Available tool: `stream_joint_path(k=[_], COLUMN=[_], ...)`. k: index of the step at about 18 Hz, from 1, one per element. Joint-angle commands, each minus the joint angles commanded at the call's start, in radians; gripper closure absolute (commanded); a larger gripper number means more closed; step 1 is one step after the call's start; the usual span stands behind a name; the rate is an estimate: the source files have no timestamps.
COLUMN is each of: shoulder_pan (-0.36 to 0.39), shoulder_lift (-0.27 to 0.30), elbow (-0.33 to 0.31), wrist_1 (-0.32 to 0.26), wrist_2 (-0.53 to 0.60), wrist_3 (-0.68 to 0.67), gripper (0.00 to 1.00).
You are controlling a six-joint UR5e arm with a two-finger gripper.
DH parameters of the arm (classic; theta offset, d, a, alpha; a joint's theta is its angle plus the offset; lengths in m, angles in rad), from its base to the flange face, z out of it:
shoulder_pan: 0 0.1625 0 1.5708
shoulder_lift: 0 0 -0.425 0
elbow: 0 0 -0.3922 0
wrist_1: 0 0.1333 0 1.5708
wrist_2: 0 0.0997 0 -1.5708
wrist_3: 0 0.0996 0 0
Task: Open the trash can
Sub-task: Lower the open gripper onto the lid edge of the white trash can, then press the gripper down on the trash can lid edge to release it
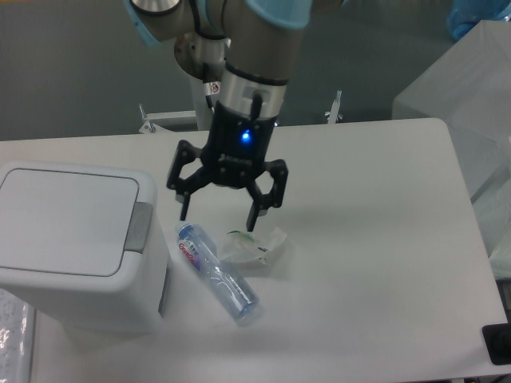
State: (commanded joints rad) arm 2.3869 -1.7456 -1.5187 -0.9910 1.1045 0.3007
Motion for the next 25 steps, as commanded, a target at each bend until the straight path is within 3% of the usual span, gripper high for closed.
stream_joint_path(k=[7,25], shoulder_pan=[-0.048,-0.063], shoulder_lift=[-0.026,-0.029], elbow=[0.003,-0.006], wrist_1=[0.003,0.003], wrist_2=[0.041,0.043], wrist_3=[-0.008,-0.009], gripper=[0.00,0.00])
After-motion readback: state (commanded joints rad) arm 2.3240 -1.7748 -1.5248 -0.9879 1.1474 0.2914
